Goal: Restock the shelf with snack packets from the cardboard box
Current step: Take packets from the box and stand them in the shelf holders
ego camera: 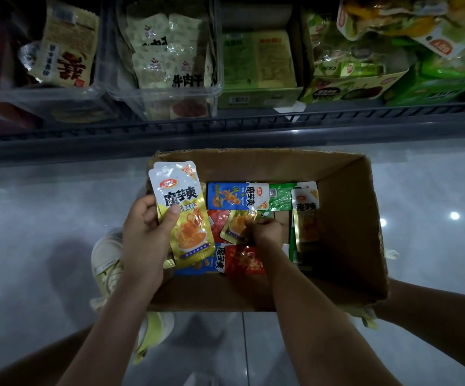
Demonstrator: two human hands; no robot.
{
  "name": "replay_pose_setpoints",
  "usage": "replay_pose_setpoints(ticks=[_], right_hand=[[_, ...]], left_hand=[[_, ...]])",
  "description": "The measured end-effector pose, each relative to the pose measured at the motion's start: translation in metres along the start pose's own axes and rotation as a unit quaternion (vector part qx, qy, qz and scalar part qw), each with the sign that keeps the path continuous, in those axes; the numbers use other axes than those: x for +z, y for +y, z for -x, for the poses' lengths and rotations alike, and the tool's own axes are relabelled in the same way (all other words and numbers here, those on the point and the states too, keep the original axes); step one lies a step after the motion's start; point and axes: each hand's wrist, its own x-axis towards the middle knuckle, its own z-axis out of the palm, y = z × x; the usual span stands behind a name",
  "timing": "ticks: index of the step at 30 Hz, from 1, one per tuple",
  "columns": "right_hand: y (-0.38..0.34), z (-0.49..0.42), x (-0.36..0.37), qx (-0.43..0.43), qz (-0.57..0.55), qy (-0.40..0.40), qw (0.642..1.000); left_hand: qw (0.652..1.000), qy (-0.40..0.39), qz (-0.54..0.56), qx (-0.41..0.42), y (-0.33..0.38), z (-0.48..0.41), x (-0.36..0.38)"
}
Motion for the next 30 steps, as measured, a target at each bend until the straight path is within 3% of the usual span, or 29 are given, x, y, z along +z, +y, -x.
replay_pose_setpoints(ticks=[6,9,24,30], right_hand=[[0.000,0.014,-0.006,0.016,-0.072,0.009,0.997],[0.000,0.032,-0.016,0.005,-0.117,-0.027,0.993],[-0.064,0.188,-0.121,-0.176,-0.182,-0.274,0.928],[-0.097,0.252,-0.166,-0.307,-0.114,-0.286,0.901]], left_hand=[[1.000,0.002,0.014,-0.006,-0.002,0.001,0.003],[0.999,0.008,0.041,-0.005,0.003,0.006,0.004],[0.995,-0.035,0.074,0.060,0.090,0.083,-0.013],[0.987,-0.093,0.104,0.079,0.143,0.116,-0.015]])
